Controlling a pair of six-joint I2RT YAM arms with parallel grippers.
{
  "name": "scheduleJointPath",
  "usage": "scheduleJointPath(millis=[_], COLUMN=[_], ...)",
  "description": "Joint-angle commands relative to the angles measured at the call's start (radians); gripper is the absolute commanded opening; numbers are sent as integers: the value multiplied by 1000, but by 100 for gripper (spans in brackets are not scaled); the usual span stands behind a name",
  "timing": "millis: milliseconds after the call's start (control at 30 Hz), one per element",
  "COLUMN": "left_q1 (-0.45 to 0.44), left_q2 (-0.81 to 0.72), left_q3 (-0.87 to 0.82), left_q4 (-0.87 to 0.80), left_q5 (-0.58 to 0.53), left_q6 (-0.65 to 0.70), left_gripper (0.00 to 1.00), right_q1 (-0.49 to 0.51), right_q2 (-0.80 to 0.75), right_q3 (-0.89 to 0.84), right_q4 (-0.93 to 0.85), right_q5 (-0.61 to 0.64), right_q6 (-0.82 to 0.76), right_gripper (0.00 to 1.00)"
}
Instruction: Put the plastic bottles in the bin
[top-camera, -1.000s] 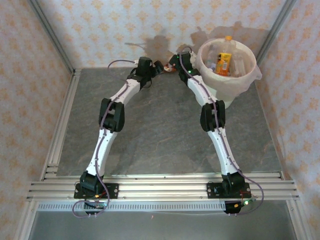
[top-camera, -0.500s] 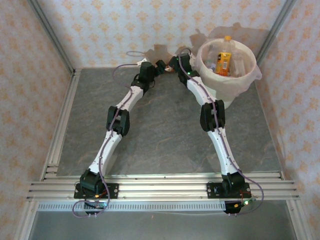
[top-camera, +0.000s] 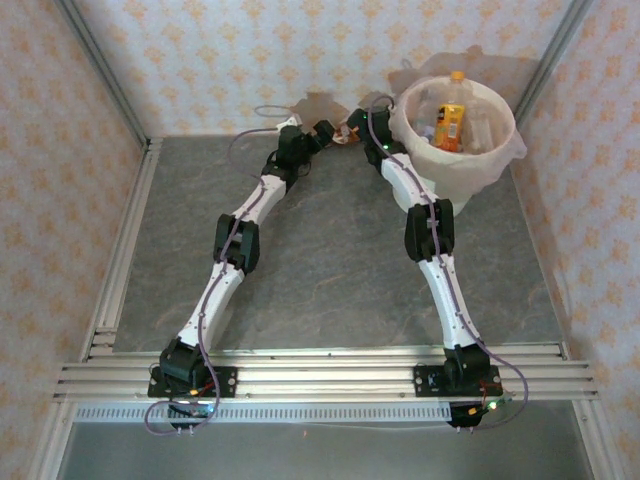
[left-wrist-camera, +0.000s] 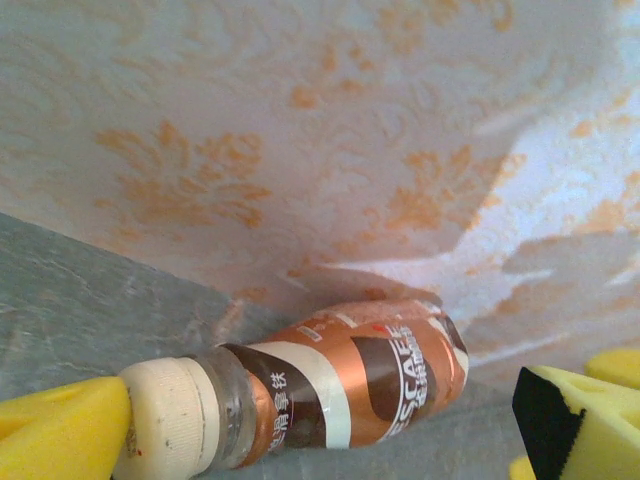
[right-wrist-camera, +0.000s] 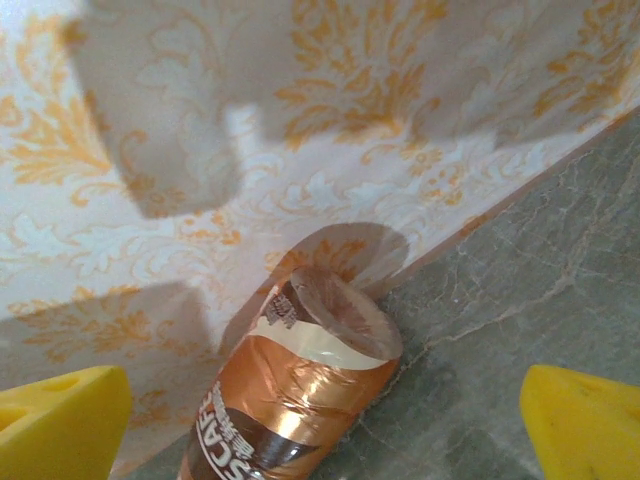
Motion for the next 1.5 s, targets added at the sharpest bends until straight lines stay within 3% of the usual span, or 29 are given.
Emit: scheduleJointPath(millis=[0,100,333,467,600,733,800,867,1000,1100,1333,1467], left_q1=[-17,-27,-63,-72,-90,-100,-99,-97,-101,-104,-109,-111], left_q2=[-55,-64,-164,-308,-514,-688,-717,-678,-546,-480,-184,-130], left_q3=[23,24,-24,-199,-492,-727,-762,-709,-544,-462,-98,-72], left_q4=[-39,-64,-209,-287,-257,-221,-251,-301,-327,-334,-314,-243], left_q5=[98,153,253,316,314,283,195,155,228,178,156,191], left_q6=[78,86,205,262,348,397,409,421,381,370,259,174], left_gripper=[100,100,98,96,97,98,100,100,99,100,100,100], right_q1=[-38,-50,-61,-61,-61,-57,-55,-49,-27,-13,6,-5], right_q2=[83,163,178,119,49,35,35,34,29,32,-9,-57], right_q3=[73,163,158,128,69,84,84,84,92,92,59,-9], right_q4=[89,136,153,19,-66,-172,-208,-236,-271,-291,-354,-323], right_q5=[-88,-141,-239,-177,-89,-28,-22,-33,-62,-91,-38,-52], right_q6=[22,26,52,55,73,75,75,72,40,51,75,104], right_gripper=[100,100,99,99,99,99,99,100,98,95,95,95])
